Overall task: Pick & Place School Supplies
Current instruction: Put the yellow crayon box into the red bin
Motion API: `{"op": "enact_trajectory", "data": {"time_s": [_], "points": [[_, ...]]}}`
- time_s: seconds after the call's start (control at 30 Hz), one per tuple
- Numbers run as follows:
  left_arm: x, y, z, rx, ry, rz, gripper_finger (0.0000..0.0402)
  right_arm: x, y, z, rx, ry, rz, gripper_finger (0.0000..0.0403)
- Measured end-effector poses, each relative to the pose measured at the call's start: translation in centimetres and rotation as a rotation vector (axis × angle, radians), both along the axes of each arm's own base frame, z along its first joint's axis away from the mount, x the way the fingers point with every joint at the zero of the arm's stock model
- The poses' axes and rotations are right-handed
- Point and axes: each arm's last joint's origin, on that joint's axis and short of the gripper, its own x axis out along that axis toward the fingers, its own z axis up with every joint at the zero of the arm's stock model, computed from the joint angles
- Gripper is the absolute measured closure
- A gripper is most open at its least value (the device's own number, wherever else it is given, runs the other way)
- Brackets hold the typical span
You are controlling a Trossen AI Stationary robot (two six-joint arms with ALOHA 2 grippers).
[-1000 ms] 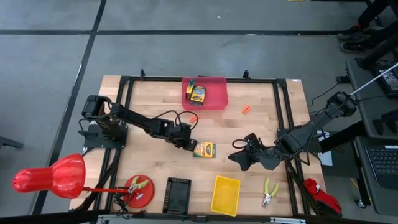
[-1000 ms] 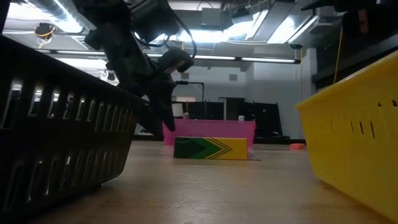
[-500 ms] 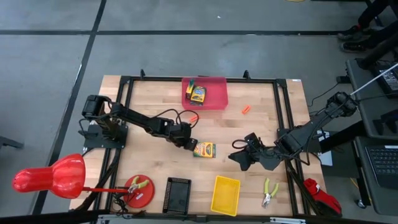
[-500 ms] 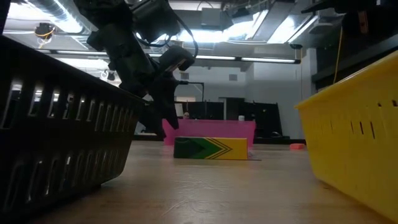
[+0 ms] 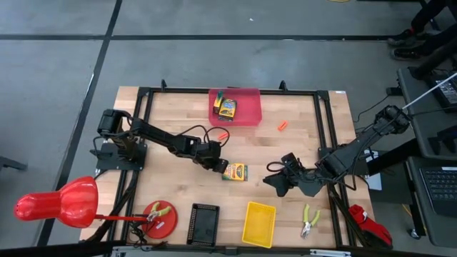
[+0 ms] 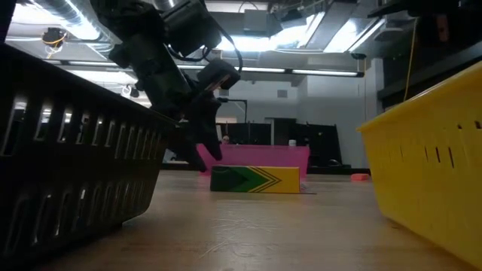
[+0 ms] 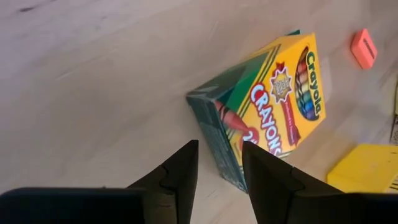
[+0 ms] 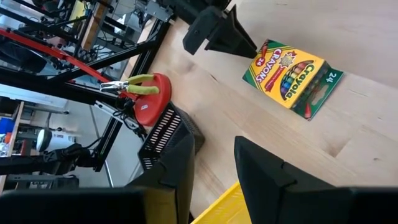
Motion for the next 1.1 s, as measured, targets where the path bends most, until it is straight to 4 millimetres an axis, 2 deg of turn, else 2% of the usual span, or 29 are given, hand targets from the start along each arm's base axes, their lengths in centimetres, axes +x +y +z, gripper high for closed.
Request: {"op": "enact_trajectory", "data": {"time_s": [0.5,0.93,1.1], "points": [[0.2,-0.1,-1.2,-0.023,0.043,-0.016,0.0287,-0.3,-0.1,0.2,-0.004,0.004,0.003,0.0285],[-1.8,0.8,-1.4,0.04,0.229,-0.102,0.0291,-0.3,-0.1,0.1,-0.01,0.005,0.0,0.0285],[-2.3,0.8,-1.0,0.061,0.245,-0.109,0.0291,-0.3,-0.1,0.2,-0.011,0.003,-0.008,0.0285]]}}
